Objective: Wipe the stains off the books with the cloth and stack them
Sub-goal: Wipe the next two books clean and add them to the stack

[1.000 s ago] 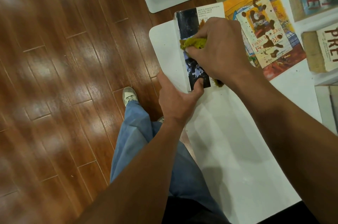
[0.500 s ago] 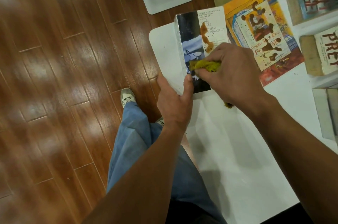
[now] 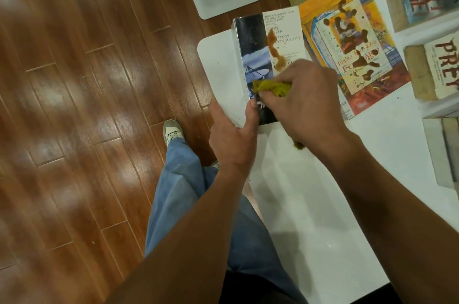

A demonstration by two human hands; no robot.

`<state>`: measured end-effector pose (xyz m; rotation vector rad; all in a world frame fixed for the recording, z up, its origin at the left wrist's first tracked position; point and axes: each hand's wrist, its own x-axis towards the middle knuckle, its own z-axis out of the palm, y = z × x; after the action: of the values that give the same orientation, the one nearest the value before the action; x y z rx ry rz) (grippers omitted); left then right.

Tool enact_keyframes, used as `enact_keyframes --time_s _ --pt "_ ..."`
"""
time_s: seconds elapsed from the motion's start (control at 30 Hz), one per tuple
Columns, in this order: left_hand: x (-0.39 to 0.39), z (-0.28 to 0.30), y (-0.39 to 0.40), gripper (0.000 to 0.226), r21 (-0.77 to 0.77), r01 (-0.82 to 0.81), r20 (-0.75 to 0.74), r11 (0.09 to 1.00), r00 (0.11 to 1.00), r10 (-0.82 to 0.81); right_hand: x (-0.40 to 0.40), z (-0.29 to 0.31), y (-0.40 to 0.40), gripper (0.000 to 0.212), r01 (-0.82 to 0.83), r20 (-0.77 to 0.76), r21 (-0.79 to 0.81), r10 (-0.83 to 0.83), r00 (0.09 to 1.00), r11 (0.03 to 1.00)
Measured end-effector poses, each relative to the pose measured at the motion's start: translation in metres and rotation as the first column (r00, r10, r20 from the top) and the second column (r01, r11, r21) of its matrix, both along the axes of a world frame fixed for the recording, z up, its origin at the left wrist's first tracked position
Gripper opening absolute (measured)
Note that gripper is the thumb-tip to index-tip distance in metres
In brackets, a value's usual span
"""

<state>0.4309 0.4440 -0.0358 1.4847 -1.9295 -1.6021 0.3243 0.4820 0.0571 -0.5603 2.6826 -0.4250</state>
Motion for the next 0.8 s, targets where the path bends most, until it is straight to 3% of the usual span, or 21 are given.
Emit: enact_keyframes --time_s 0.1,0.3,0.47,0.6,0.73,0.8 --pt "0.001 0.001 0.001 0.074 -0.002 -0.002 -0.013 1.0 1.0 0.002 0.001 -0.004 -0.011 0.039 0.018 -0.026 -0.018 -0.018 0.999 1.0" --pt "0.001 0.002 0.001 0.079 0.006 0.004 -0.015 1.0 1.0 -0.004 0.002 0.007 0.01 0.034 -0.032 0.098 0.027 0.029 0.995 0.999" --pt "0.0 0.0 0.001 0.08 -0.007 -0.009 -0.024 1.0 1.0 0.009 0.003 -0.002 -0.008 0.042 -0.007 0.02 -0.033 0.008 1.0 0.999" --pt "0.0 0.0 0.002 0.08 0.002 0.004 -0.013 1.0 1.0 -0.004 0.003 0.002 0.009 0.03 -0.029 0.037 -0.052 0.031 0.999 0.998" --pt "0.0 -0.003 0.001 0.075 0.012 0.003 0.004 1.0 1.0 -0.003 -0.018 0.001 0.019 0.035 0.039 -0.02 -0.065 -0.041 0.999 0.997" --pt "0.001 -0.003 0.001 0.072 0.013 -0.005 0.011 1.0 1.0 0.005 -0.021 0.001 0.019 0.036 -0.007 -0.04 -0.046 0.006 0.999 0.999"
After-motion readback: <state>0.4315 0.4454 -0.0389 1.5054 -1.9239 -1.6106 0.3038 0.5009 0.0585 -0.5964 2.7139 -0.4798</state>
